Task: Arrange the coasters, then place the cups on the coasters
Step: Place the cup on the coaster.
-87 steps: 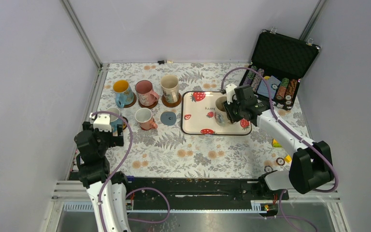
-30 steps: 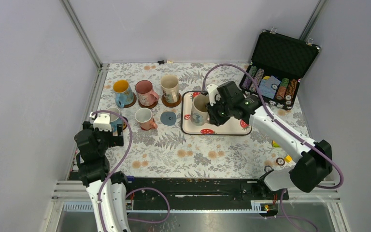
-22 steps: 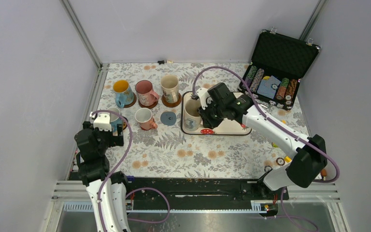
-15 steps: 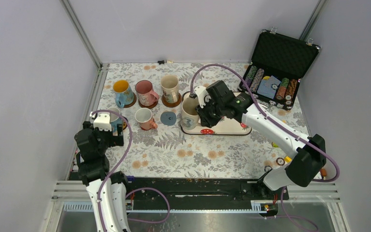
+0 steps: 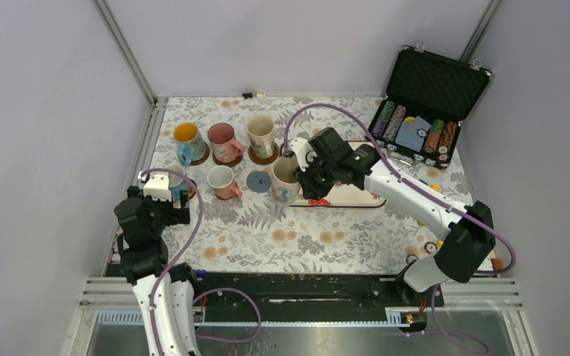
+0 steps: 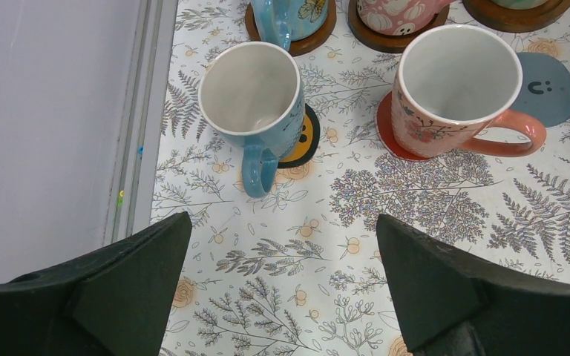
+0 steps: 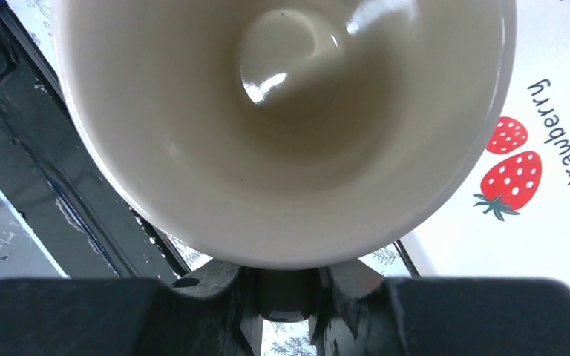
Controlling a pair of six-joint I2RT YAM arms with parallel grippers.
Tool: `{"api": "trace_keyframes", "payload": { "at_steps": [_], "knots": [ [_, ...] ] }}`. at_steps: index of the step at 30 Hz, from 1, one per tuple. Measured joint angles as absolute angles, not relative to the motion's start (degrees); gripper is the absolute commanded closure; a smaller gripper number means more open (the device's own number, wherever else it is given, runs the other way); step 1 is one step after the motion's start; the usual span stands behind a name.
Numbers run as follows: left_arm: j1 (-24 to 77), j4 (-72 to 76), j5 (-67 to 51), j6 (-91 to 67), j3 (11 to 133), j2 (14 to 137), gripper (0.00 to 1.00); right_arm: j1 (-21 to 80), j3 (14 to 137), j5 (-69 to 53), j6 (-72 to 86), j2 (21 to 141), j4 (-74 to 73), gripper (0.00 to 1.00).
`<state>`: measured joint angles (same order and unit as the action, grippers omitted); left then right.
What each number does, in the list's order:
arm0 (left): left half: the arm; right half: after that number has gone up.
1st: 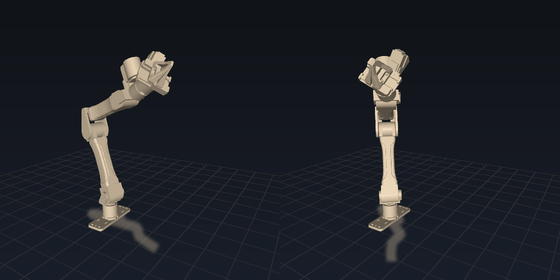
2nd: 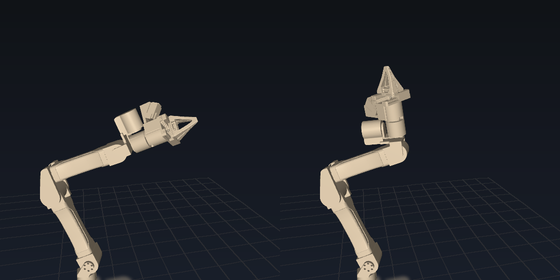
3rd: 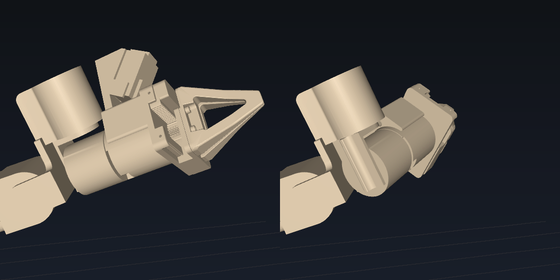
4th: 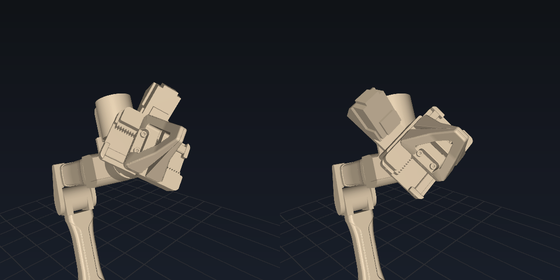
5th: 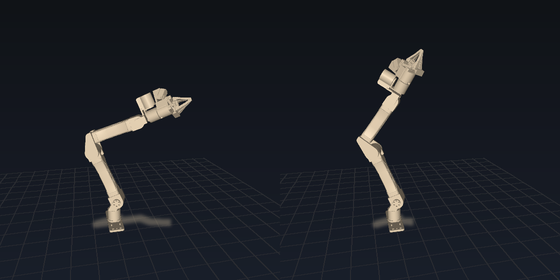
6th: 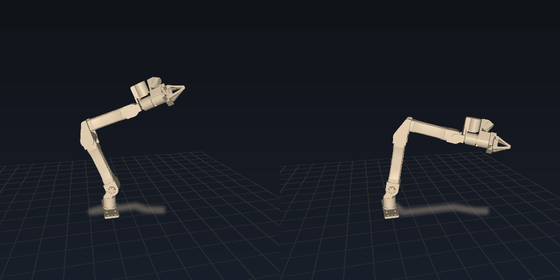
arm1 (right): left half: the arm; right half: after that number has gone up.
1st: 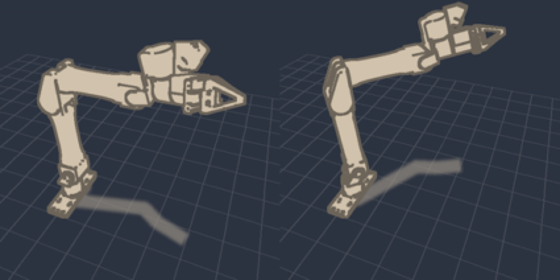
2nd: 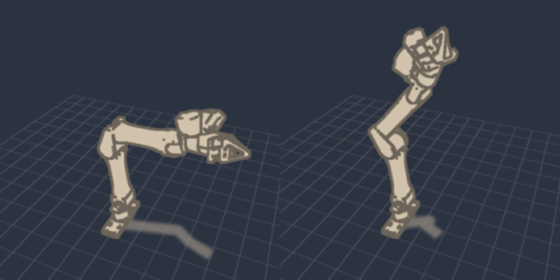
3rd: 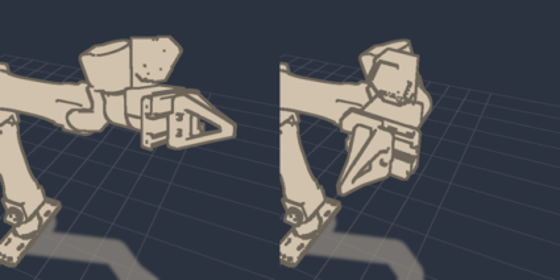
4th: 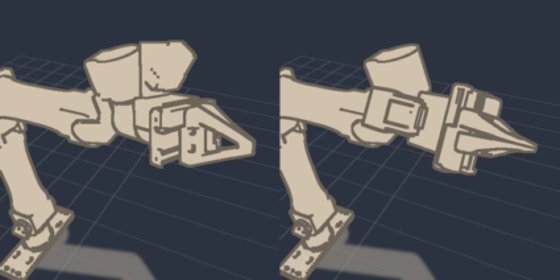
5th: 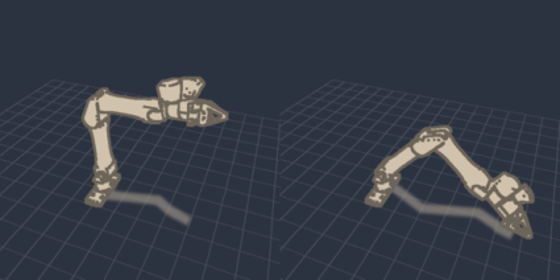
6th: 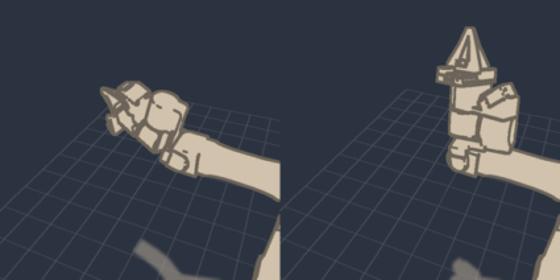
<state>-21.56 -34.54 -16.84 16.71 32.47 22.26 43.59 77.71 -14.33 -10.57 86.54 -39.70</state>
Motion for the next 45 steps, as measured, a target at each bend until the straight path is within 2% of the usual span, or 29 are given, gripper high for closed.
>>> {"api": "trace_keyframes", "payload": {
  "at_steps": [9,28,36,45],
  "knots": [
    [-21.56,-34.35,-16.86,16.71,32.32,23.66,0.01,45.04,72.34,-12.84,-13.37,87.11,-38.22,1.0],
    [-21.56,-34.11,-16.88,16.73,32.23,23.83,0.01,45.98,72.82,-11.51,-14.04,88.68,-37.82,1.0],
    [-21.56,-34.11,-16.88,16.71,32.23,23.83,0.01,49.32,80.49,-10.85,-14.04,91.15,-39.64,1.0],
    [-21.56,-34.13,-16.88,16.71,32.23,23.83,0.01,49.84,90.56,-4.32,-13.69,103.5,-39.42,1.0]
  ]
}}
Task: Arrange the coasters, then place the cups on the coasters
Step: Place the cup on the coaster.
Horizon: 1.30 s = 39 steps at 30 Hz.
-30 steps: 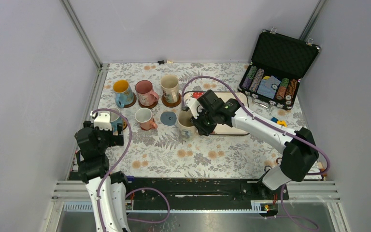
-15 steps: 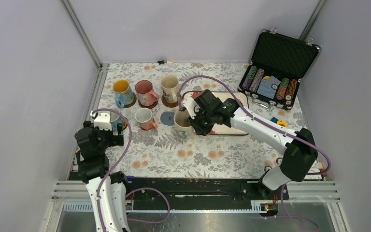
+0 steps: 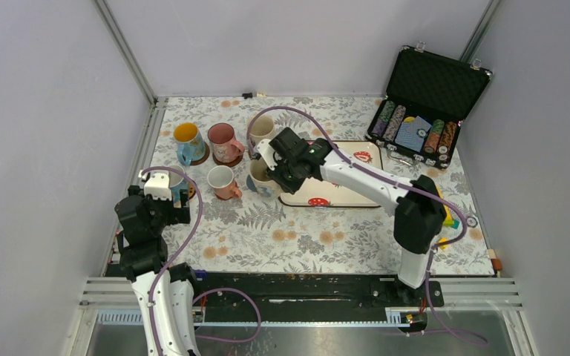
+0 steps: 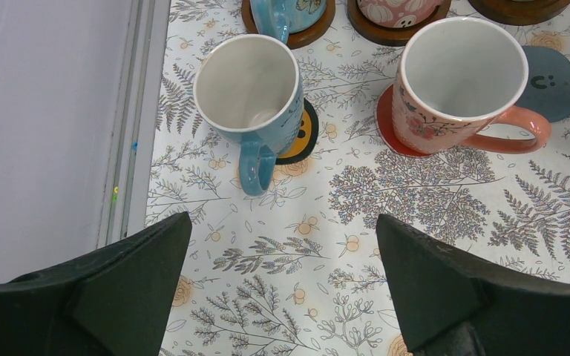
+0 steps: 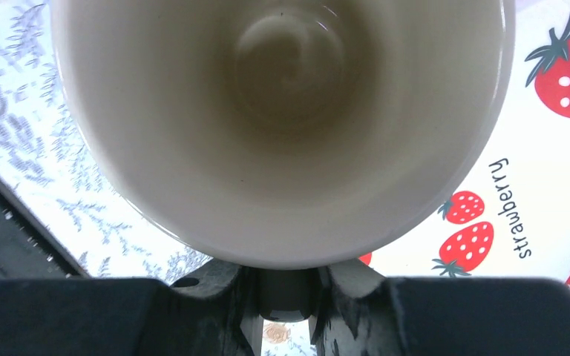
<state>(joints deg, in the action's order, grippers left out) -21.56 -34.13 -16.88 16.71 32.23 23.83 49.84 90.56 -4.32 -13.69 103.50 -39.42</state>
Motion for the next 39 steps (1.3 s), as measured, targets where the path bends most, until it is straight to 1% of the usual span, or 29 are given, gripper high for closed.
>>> {"api": "trace_keyframes", "payload": {
  "at_steps": [8,17,25,26,27,29,31,32,33,34,37,39],
  "knots": [
    [-21.56,-34.11,-16.91,16.73,32.23,23.86,0.01,49.84,96.53,-1.13,-12.75,112.14,-39.35,1.0],
    [-21.56,-34.11,-16.91,16.71,32.23,23.86,0.01,49.89,101.95,1.04,-11.92,117.67,-37.65,1.0],
    [-21.56,-34.11,-16.93,16.73,32.23,23.92,0.01,49.93,103.59,0.93,-11.73,120.7,-36.4,0.99],
    [-21.56,-34.11,-16.93,16.73,32.23,24.03,0.01,49.93,103.63,0.95,-11.73,120.73,-36.36,0.94],
    [-21.56,-34.11,-16.93,16.73,32.23,24.14,0.01,49.93,103.63,0.95,-11.73,120.73,-36.34,0.86],
    [-21.56,-34.11,-16.93,16.73,32.23,24.23,0.01,49.93,103.63,0.99,-11.73,120.73,-36.34,0.57],
    [-21.56,-34.11,-16.93,16.73,32.23,24.23,0.01,49.93,103.59,1.08,-11.77,120.7,-36.34,0.23],
    [-21.56,-34.11,-16.93,16.73,32.23,24.23,0.01,49.95,103.5,1.32,-11.97,120.46,-36.32,0.09],
    [-21.56,-34.11,-16.93,16.73,32.23,24.23,0.01,49.95,103.35,1.67,-11.42,120.05,-36.36,0.02],
    [-21.56,-34.11,-16.93,16.73,32.23,24.23,0.01,49.95,102.94,2.15,-11.53,119.31,-36.53,0.0],
    [-21.56,-34.11,-16.93,16.73,32.23,24.12,0.01,50.02,100.9,4.32,-12.1,114.87,-37.87,0.0],
    [-21.56,-34.11,-16.93,16.73,32.23,24.1,0.01,50.06,98.35,6.37,-12.53,109.32,-38.44,0.0]
  ]
}}
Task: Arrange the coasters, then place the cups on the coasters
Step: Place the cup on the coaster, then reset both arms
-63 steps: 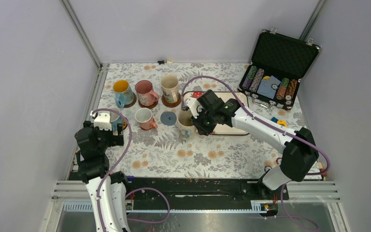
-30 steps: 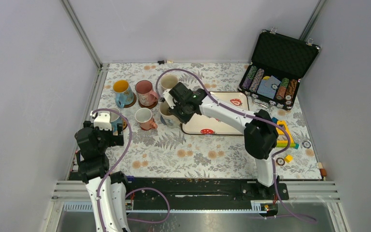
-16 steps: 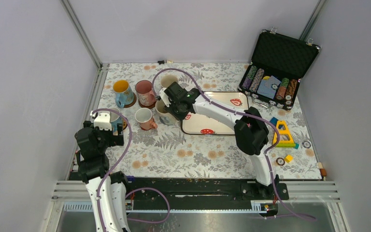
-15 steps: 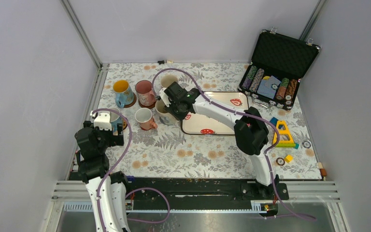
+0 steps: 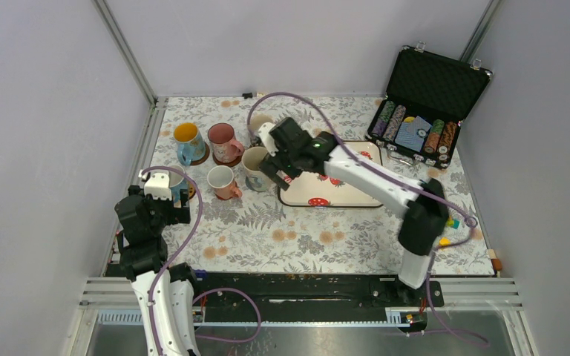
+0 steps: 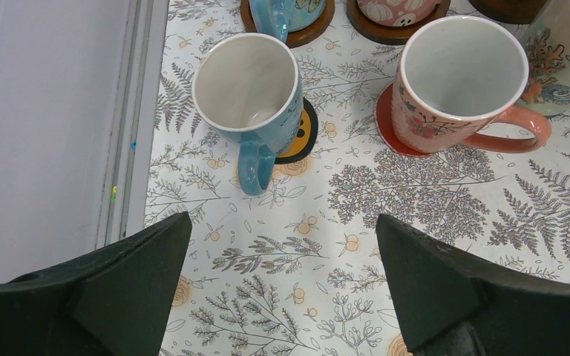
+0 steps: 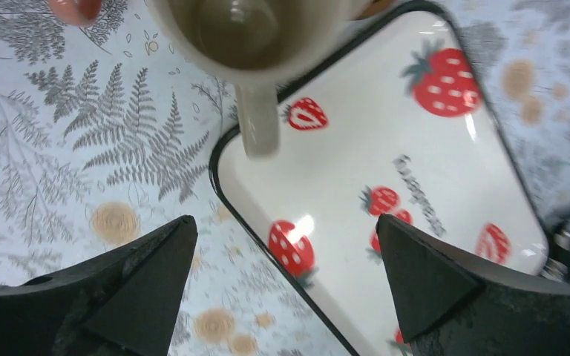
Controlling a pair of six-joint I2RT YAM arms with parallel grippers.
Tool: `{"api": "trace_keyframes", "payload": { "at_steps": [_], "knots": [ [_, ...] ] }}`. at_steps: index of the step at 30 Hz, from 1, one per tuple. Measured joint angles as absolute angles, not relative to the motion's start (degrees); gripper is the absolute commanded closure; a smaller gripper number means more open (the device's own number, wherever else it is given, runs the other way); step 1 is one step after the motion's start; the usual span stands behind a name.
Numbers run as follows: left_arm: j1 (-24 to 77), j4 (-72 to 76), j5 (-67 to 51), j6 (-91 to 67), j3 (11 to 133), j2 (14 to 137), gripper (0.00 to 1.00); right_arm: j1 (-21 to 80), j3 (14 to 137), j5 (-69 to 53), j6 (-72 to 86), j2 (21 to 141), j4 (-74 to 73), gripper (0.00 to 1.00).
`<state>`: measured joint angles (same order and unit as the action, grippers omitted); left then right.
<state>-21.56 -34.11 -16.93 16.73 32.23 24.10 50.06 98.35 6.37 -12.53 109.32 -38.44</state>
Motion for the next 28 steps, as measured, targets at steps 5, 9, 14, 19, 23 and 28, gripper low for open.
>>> {"api": "trace_keyframes", "payload": {
  "at_steps": [5,9,14,19,23,28],
  "knots": [
    [-21.56,-34.11,-16.93,16.67,32.23,23.9,0.01,50.06,90.94,8.1,-15.31,88.07,-39.46,0.0],
    [-21.56,-34.26,-16.93,16.34,32.4,23.03,0.01,49.93,79.22,7.73,-18.96,60.29,-37.91,0.0],
    [-21.56,-37.69,-17.91,16.19,36.84,22.83,0.01,45.98,60.12,11.9,-21.15,30.55,-31.92,0.0],
    [-21.61,-37.69,-19.4,14.98,38.87,19.44,0.01,40.77,40.01,14.5,-20.86,14.44,-30.04,0.0],
    [-21.61,-37.78,-20.34,14.31,38.85,17.06,0.01,39.03,33.23,13.26,-18.63,9.58,-28.73,0.0],
    [-21.61,-38.15,-21.21,14.28,38.85,16.6,0.01,38.72,32.23,12.95,-17.63,9.47,-24.86,0.0]
  ]
}}
